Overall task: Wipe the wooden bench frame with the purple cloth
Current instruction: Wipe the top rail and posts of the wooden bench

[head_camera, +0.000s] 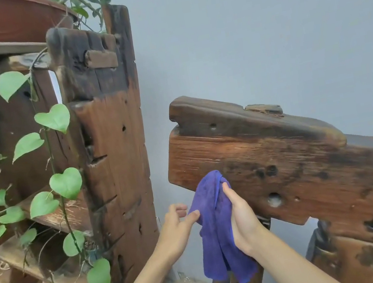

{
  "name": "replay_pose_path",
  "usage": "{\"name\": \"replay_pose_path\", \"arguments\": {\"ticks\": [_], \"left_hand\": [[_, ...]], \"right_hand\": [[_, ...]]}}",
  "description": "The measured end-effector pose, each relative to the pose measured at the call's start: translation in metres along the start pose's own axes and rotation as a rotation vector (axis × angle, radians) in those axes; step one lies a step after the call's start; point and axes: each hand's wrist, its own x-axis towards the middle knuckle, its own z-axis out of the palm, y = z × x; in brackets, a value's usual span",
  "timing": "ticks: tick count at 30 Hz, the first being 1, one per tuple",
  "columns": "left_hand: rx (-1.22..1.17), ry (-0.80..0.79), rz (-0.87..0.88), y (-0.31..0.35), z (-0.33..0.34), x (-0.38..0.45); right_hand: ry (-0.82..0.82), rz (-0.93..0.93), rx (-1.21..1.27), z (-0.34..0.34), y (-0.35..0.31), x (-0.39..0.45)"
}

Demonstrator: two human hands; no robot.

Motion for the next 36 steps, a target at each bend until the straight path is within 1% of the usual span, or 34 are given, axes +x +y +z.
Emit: {"name": "replay_pose_path", "arguments": {"ticks": [1, 2, 3, 4, 6, 7, 9, 11, 12, 14, 16, 18, 20, 22, 24, 27, 29, 31, 33, 36], "left_hand": [[0.079, 0.142, 0.064, 0.0, 0.005, -0.004], [0.117, 0.228, 0.137, 0.001, 0.011, -0.01], [0.116, 0.22, 0.202, 0.002, 0.016, -0.014], [0.11, 0.131, 0.237, 0.003, 0.023, -0.019], [0.117, -0.063, 0.243, 0.007, 0.038, -0.028], [0.107, -0.092, 0.23, 0.009, 0.044, -0.03], [0.028, -0.038, 0.196, 0.013, 0.054, -0.031], [-0.01, 0.023, 0.167, 0.016, 0.058, -0.03], [-0.002, 0.031, 0.157, 0.018, 0.059, -0.029], [0.034, -0.003, 0.161, 0.017, 0.056, -0.025], [0.017, -0.07, 0.176, 0.014, 0.051, -0.02], [-0.068, -0.083, 0.147, 0.009, 0.044, -0.016], [-0.12, -0.02, 0.098, 0.003, 0.034, -0.009], [-0.172, 0.031, 0.047, -0.003, 0.022, -0.001], [-0.165, 0.077, 0.048, -0.005, 0.008, 0.006], [-0.007, 0.178, 0.073, -0.004, -0.008, 0.015], [0.005, 0.19, 0.066, -0.002, -0.017, 0.02], [-0.001, 0.165, 0.068, 0.002, -0.02, 0.022], [0.018, 0.179, 0.076, 0.004, -0.026, 0.025], [-0.036, 0.235, 0.106, 0.015, -0.038, 0.028]], "right_hand": [[0.051, -0.012, -0.012, -0.003, 0.001, -0.002], [0.086, -0.022, 0.0, -0.008, 0.002, -0.003], [0.097, -0.024, 0.018, -0.013, 0.003, -0.004], [0.09, -0.017, 0.027, -0.018, 0.004, -0.008], [0.049, -0.018, 0.003, -0.024, 0.005, -0.016], [0.038, -0.047, -0.048, -0.027, 0.005, -0.02], [0.006, -0.119, -0.186, -0.03, 0.004, -0.028], [-0.046, -0.149, -0.274, -0.034, 0.004, -0.036], [-0.073, -0.156, -0.326, -0.037, 0.002, -0.04], [-0.098, -0.161, -0.481, -0.044, -0.002, -0.046], [-0.066, -0.163, -0.646, -0.05, -0.011, -0.051], [-0.041, -0.195, -0.774, -0.06, -0.023, -0.057], [0.022, -0.239, -0.847, -0.071, -0.038, -0.064], [0.121, -0.269, -0.897, -0.087, -0.051, -0.068], [0.19, -0.262, -0.941, -0.103, -0.058, -0.068], [0.239, -0.193, -0.915, -0.123, -0.06, -0.069], [0.243, -0.135, -0.816, -0.131, -0.057, -0.067], [0.247, -0.076, -0.768, -0.138, -0.058, -0.066], [0.221, -0.01, -0.747, -0.144, -0.062, -0.066], [0.117, 0.122, -0.589, -0.152, -0.071, -0.071]]}}
